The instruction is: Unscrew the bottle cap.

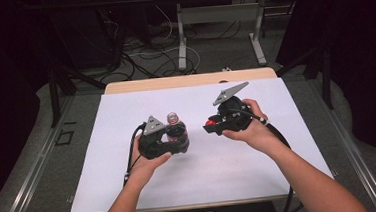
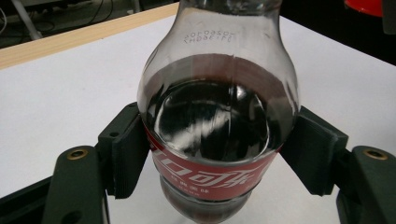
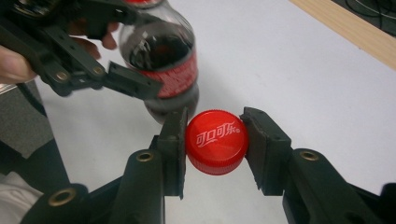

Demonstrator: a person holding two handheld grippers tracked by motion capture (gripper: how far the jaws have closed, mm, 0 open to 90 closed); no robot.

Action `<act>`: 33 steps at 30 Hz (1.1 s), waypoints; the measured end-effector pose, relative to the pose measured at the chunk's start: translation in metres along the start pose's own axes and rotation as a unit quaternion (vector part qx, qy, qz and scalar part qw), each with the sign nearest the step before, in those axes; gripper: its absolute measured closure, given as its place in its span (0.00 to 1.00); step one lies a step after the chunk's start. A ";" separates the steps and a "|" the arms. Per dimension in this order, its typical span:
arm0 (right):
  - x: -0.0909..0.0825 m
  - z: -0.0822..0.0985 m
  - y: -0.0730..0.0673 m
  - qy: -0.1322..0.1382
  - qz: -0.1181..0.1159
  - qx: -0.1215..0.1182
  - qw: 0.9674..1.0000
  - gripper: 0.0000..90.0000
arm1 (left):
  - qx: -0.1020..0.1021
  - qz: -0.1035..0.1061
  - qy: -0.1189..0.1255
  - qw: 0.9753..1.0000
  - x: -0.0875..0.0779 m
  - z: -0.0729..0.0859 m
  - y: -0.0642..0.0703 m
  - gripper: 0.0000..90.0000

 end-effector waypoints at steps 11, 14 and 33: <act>0.003 0.033 0.020 -0.018 0.028 0.037 0.999 0.68 | -0.005 -0.007 0.004 1.000 -0.004 0.000 -0.005 0.33; 0.004 0.044 0.026 -0.020 0.036 0.044 0.998 0.68 | -0.007 -0.007 0.005 1.000 -0.004 0.000 -0.006 0.33; 0.012 0.091 0.047 -0.010 0.069 0.101 0.992 0.68 | -0.005 -0.009 0.005 1.000 0.028 -0.026 -0.010 0.33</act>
Point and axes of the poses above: each handheld gripper's, and its own axes: x roughly forward along the jaws, z roughly out of its underside, y roughly to its right, the point moved 6 cm from there along x, roughly forward along the jaws, and after that the axes turned 10 degrees about z, right-handed, at the moved point
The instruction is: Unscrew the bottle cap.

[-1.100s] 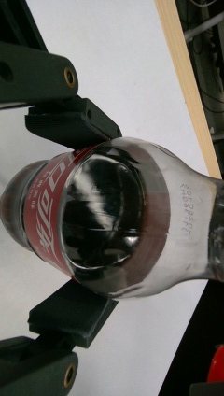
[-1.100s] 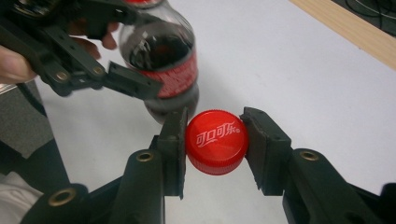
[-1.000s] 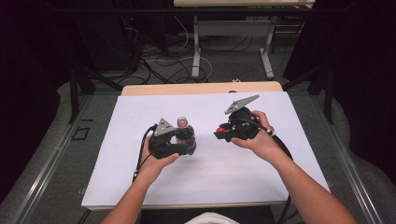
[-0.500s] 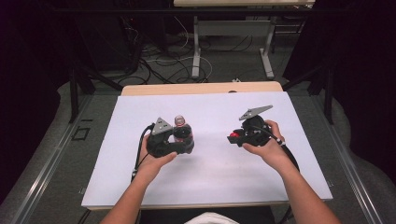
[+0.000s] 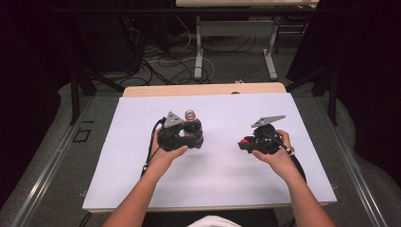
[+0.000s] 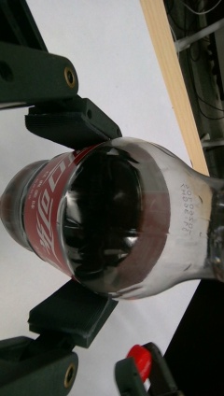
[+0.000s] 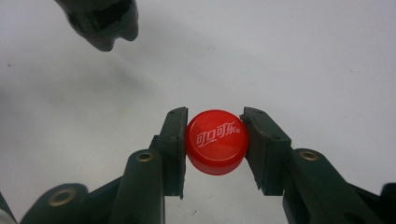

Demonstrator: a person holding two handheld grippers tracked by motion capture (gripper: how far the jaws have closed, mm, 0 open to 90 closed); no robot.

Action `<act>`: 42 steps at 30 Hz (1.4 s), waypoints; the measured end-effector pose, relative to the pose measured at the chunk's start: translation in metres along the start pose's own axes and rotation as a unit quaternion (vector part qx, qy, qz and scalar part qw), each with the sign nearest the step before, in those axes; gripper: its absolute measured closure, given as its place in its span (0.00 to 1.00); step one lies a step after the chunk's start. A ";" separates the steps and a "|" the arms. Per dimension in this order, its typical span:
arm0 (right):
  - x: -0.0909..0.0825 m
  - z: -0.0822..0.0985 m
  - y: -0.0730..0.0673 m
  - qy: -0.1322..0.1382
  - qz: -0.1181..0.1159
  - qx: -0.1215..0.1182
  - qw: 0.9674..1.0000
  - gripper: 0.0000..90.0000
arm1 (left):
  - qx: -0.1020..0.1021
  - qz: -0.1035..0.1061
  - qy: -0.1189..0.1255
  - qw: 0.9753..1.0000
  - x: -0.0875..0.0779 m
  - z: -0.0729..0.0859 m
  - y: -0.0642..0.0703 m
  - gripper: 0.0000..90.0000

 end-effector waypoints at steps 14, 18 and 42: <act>0.009 0.016 0.006 -0.009 0.017 0.015 1.000 0.68 | 0.005 -0.007 -0.001 1.000 0.055 -0.020 -0.011 0.33; 0.010 0.017 0.007 -0.007 0.020 0.014 1.000 0.68 | 0.002 -0.012 0.001 1.000 0.066 -0.021 -0.016 0.33; 0.017 0.021 0.008 -0.011 0.019 0.017 1.000 0.68 | 0.010 -0.038 -0.025 0.999 0.102 0.001 -0.035 0.33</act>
Point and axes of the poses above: each handheld gripper's, and its own axes: x roughly forward along the jaws, z roughly out of its underside, y roughly to its right, the point moved 6 cm from there along x, roughly forward along the jaws, and after that the axes turned 10 degrees about z, right-handed, at the moved point
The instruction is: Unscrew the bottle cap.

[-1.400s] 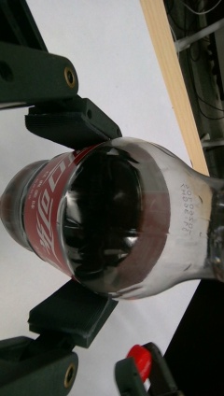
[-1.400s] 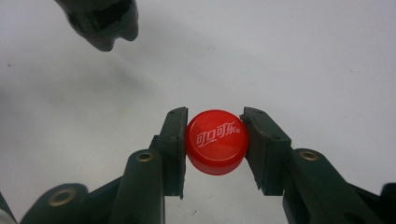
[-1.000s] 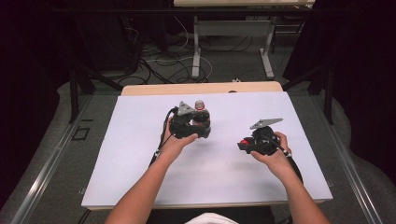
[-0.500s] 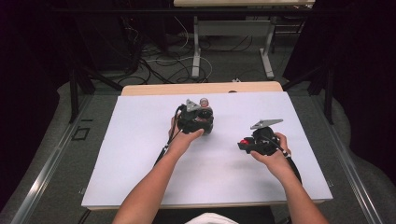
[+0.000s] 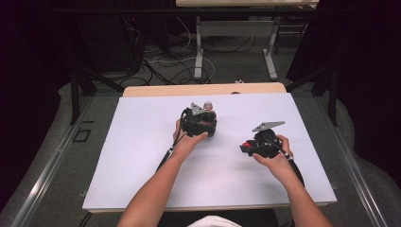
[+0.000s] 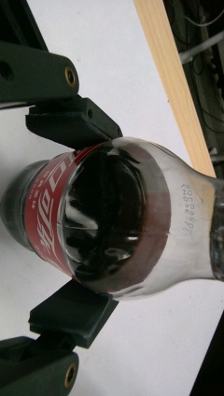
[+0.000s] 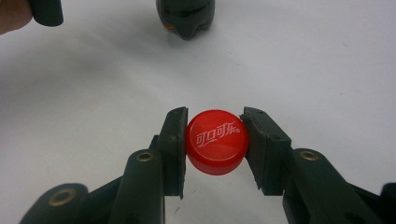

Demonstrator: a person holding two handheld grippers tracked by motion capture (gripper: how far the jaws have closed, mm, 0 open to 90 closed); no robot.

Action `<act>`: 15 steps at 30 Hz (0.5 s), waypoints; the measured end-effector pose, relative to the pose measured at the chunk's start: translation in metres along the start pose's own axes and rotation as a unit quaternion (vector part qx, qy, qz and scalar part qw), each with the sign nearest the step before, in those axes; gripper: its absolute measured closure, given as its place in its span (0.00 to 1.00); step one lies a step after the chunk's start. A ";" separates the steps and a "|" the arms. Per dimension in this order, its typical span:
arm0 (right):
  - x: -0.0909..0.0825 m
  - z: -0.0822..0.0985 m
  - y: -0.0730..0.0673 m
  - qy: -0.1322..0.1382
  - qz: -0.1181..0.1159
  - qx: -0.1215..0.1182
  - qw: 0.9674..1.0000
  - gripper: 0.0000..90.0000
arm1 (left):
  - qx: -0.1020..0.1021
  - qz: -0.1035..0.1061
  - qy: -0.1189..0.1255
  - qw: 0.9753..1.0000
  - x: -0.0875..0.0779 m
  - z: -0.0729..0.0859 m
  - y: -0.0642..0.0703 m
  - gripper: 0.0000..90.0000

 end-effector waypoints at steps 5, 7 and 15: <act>0.000 0.000 -0.001 0.000 -0.003 0.001 1.000 0.68 | -0.002 0.005 0.008 1.000 -0.002 0.005 0.000 0.32; 0.000 0.000 -0.001 0.000 -0.002 0.001 1.000 0.68 | -0.002 0.005 0.009 1.000 -0.002 0.005 0.000 0.32; 0.000 0.000 -0.001 0.001 -0.001 0.004 1.000 0.68 | -0.009 0.008 0.009 1.000 -0.002 0.005 -0.001 0.32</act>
Point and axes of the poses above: each handheld gripper's, and its own axes: x roughly forward along the jaws, z roughly out of its underside, y roughly to its right, the point moved 6 cm from there along x, roughly forward along the jaws, and after that the axes turned 10 degrees about z, right-handed, at the moved point
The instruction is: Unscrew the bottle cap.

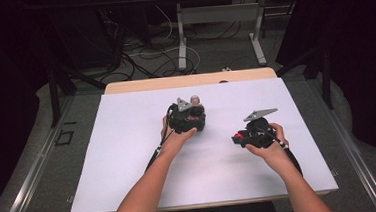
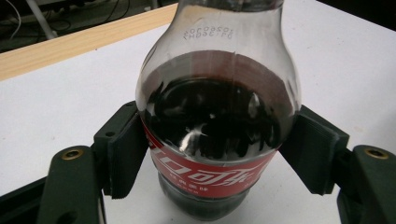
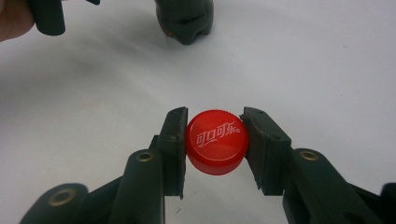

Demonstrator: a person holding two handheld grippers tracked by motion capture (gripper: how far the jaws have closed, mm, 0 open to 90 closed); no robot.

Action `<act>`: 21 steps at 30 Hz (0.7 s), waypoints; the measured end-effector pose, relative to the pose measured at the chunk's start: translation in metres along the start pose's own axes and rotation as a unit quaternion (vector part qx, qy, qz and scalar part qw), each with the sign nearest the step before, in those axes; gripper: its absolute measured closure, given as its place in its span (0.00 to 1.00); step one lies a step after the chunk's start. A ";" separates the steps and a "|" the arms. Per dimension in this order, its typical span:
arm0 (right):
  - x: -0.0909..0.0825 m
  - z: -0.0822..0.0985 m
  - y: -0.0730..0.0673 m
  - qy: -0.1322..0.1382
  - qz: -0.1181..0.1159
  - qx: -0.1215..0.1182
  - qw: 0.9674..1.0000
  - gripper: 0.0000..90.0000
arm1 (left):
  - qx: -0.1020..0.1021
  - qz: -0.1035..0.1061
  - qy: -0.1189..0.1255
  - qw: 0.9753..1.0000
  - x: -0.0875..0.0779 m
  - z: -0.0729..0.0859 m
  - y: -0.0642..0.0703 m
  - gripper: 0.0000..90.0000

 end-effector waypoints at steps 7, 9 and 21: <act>0.001 0.001 0.000 0.001 0.002 -0.001 1.000 0.68 | -0.020 0.013 -0.005 1.000 0.000 0.002 -0.002 0.27; 0.002 0.001 -0.001 0.000 0.001 0.000 1.000 0.68 | -0.028 0.014 -0.008 0.999 -0.002 0.002 -0.004 0.24; 0.003 0.002 -0.001 -0.001 0.003 -0.001 1.000 0.68 | -0.079 0.041 -0.014 0.996 -0.016 0.003 -0.004 0.01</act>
Point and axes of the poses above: each handheld gripper's, and its own axes: x roughly forward along the jaws, z roughly out of its underside, y roughly to its right, the point moved 6 cm from there along x, roughly forward along the jaws, and after that the axes turned 10 degrees about z, right-handed, at the moved point
